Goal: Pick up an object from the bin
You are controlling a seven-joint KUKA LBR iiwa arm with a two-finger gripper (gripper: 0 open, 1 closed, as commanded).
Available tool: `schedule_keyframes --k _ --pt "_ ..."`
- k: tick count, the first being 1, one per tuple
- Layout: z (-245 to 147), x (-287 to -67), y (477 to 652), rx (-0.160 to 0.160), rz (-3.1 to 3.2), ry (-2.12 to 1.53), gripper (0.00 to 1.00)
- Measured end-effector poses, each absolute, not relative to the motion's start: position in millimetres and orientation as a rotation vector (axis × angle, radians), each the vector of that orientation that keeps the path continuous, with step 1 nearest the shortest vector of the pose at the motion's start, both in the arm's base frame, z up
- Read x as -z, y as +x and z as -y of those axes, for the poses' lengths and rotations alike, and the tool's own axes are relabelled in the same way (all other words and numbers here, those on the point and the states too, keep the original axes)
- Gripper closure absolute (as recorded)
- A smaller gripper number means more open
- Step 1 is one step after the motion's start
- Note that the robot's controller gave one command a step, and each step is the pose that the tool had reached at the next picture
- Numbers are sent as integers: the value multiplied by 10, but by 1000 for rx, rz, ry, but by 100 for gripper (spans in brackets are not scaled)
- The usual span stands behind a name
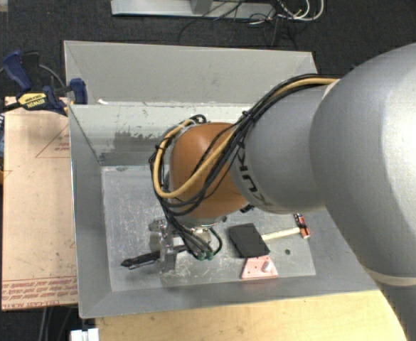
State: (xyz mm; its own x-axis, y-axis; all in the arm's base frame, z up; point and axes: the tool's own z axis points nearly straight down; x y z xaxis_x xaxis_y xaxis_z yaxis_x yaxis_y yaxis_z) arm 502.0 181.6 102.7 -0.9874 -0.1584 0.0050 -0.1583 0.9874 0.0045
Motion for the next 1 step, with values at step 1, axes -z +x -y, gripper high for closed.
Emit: schedule_keyframes --k 1 --pt "-1819 -1177 5028 8 3129 249 100"
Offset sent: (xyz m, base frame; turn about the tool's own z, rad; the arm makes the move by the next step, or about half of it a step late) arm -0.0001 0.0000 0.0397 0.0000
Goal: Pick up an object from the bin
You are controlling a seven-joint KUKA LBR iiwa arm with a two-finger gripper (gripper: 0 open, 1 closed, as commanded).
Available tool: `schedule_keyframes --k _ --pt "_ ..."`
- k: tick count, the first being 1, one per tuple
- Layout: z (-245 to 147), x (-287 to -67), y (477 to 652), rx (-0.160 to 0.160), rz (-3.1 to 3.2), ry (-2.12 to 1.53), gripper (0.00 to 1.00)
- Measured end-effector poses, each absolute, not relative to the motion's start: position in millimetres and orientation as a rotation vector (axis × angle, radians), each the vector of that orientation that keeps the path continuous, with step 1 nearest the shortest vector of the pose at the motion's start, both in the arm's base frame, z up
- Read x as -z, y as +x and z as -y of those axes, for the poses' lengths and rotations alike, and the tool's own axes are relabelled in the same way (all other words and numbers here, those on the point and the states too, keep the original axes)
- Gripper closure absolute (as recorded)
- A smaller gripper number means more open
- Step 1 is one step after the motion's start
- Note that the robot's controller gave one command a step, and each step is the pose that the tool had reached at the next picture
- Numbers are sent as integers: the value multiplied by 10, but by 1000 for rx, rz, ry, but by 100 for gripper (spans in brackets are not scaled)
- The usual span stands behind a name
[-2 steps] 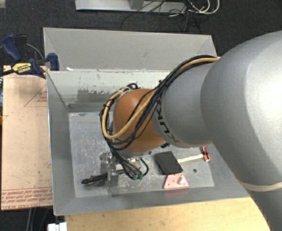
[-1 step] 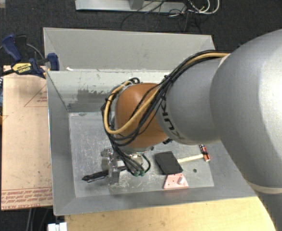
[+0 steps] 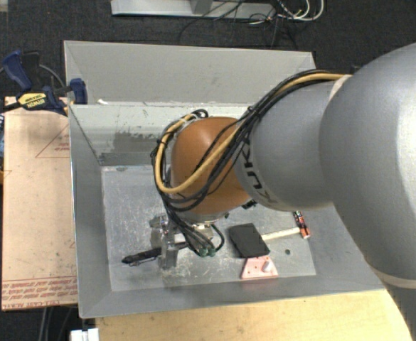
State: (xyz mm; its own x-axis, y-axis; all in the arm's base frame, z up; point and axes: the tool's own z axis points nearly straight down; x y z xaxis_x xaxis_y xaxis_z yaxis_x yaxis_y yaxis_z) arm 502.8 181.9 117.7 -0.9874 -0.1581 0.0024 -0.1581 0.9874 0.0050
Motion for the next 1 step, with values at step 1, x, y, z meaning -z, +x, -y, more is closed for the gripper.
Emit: schedule_keyframes --k 1 --pt "-1822 -1304 5034 9 3131 249 100"
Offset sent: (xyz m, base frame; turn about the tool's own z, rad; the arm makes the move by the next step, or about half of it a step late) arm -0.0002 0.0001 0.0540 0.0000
